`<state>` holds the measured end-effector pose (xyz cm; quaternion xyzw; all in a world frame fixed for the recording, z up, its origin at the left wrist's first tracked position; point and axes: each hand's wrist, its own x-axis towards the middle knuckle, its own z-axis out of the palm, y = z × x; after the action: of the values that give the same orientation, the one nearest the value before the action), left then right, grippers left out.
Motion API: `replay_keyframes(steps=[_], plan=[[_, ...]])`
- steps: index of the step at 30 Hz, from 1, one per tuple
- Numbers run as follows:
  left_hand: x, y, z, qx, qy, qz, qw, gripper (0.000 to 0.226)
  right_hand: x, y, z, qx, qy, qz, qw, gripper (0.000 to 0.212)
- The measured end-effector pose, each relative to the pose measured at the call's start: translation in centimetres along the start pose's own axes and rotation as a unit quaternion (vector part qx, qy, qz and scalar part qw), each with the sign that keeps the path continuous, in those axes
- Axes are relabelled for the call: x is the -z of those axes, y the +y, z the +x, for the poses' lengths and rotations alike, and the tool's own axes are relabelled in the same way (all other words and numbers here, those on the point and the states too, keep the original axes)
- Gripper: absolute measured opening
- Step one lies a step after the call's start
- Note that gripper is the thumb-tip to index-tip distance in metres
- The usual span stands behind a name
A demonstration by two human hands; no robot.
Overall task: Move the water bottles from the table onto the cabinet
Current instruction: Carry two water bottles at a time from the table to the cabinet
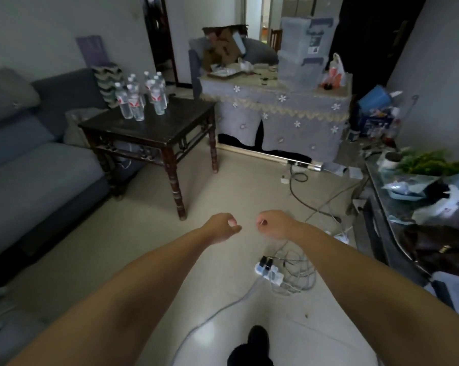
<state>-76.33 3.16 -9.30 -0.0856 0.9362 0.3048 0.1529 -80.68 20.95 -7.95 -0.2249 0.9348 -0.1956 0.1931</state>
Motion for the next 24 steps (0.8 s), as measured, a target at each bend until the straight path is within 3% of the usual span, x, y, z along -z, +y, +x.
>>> replay_keyframes(steps=[11, 19, 24], plan=[[11.5, 0.4, 17.8, 0.061, 0.082, -0.052, 0.993, 0.036, 10.9, 0.7, 22.8, 0.068, -0.027, -0.026, 0.997, 0.019], [14.7, -3.3, 27.2, 0.133, 0.070, -0.079, 0.986, 0.034, 11.1, -1.0, 35.4, 0.098, -0.082, -0.018, 0.992, 0.026], [20.0, -6.5, 36.7, 0.129, 0.082, -0.078, 0.985, 0.033, 12.1, -2.1, 45.6, 0.119, -0.098, -0.051, 0.987, 0.027]])
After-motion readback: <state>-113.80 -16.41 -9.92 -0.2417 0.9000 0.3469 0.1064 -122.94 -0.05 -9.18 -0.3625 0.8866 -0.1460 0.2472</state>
